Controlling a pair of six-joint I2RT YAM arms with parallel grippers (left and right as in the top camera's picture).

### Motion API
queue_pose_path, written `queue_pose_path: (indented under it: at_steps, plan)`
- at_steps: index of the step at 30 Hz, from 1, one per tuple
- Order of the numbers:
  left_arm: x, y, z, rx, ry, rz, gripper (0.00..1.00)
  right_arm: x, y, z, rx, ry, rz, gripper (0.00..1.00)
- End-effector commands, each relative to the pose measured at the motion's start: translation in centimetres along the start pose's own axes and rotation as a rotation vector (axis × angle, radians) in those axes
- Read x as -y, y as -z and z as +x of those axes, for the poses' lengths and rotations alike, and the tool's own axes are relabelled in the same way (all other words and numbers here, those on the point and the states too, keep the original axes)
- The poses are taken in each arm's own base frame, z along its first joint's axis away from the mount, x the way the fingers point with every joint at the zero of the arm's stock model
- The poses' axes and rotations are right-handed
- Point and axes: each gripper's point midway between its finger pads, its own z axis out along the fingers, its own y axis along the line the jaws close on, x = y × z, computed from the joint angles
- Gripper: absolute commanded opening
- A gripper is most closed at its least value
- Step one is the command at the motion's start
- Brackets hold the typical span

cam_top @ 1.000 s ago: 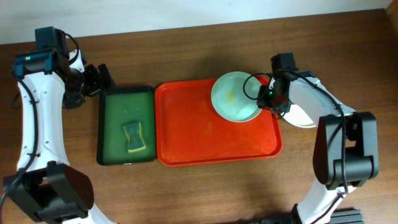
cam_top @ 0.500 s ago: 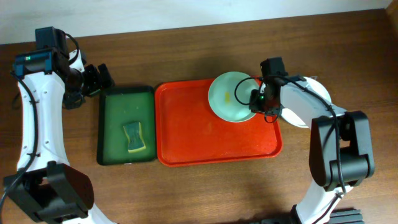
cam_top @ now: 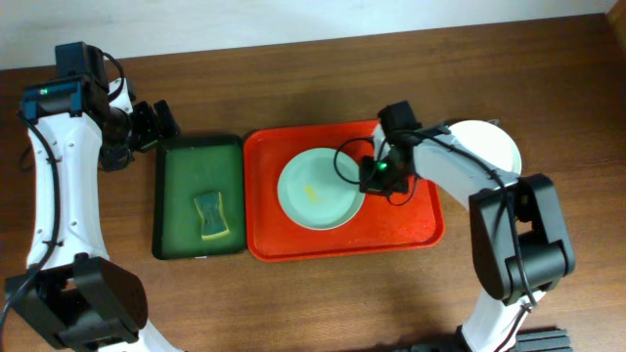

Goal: Clean dirty plates on tray and stack at the side
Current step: 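Drag the back plate forward to the red tray center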

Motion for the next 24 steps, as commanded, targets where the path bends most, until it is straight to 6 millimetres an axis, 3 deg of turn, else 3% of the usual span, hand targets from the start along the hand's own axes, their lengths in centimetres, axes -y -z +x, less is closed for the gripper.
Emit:
queue_pose_path:
  at_steps: [1, 2, 6, 9, 12, 13, 14, 16, 21, 23, 24]
  plan:
    - [0.5, 1.0, -0.4, 0.03, -0.018, 0.017, 0.99, -1.1, -0.6, 0.3, -0.01, 0.032, -0.019, 0.31]
    - [0.5, 1.0, -0.4, 0.03, -0.018, 0.017, 0.99, -1.2, -0.3, -0.2, -0.001, 0.031, -0.023, 0.44]
    - [0.5, 1.0, -0.4, 0.03, -0.018, 0.017, 0.99, -1.9, 1.5, -2.3, 0.046, 0.029, -0.047, 0.44]
    - [0.5, 1.0, -0.4, 0.03, -0.018, 0.017, 0.99, -3.2, 3.3, -2.5, 0.013, -0.005, -0.204, 0.45]
    - [0.5, 1.0, -0.4, 0.03, -0.018, 0.017, 0.99, -2.6, 5.7, -3.0, 0.0, -0.083, -0.329, 0.51]
    - [0.5, 1.0, -0.4, 0.03, -0.018, 0.017, 0.99, -1.9, 6.2, -3.3, 0.006, -0.109, -0.341, 0.84]
    - [0.5, 1.0, -0.4, 0.03, -0.018, 0.017, 0.99, -1.1, 6.5, -3.4, 0.01, -0.134, -0.336, 0.99]
    - [0.5, 1.0, -0.4, 0.03, -0.018, 0.017, 0.99, 0.2, 7.3, -3.7, 0.01, -0.187, -0.366, 0.99]
    - [0.5, 1.0, -0.4, 0.03, -0.018, 0.017, 0.99, 0.5, 8.4, -4.2, 0.019, -0.216, -0.435, 0.99]
    - [0.5, 1.0, -0.4, 0.03, -0.018, 0.017, 0.99, 0.4, 8.2, -3.9, 0.019, -0.174, -0.425, 0.85]
    - [0.5, 1.0, -0.4, 0.03, -0.018, 0.017, 0.99, 0.4, 8.1, -3.7, 0.024, -0.111, -0.412, 0.67]
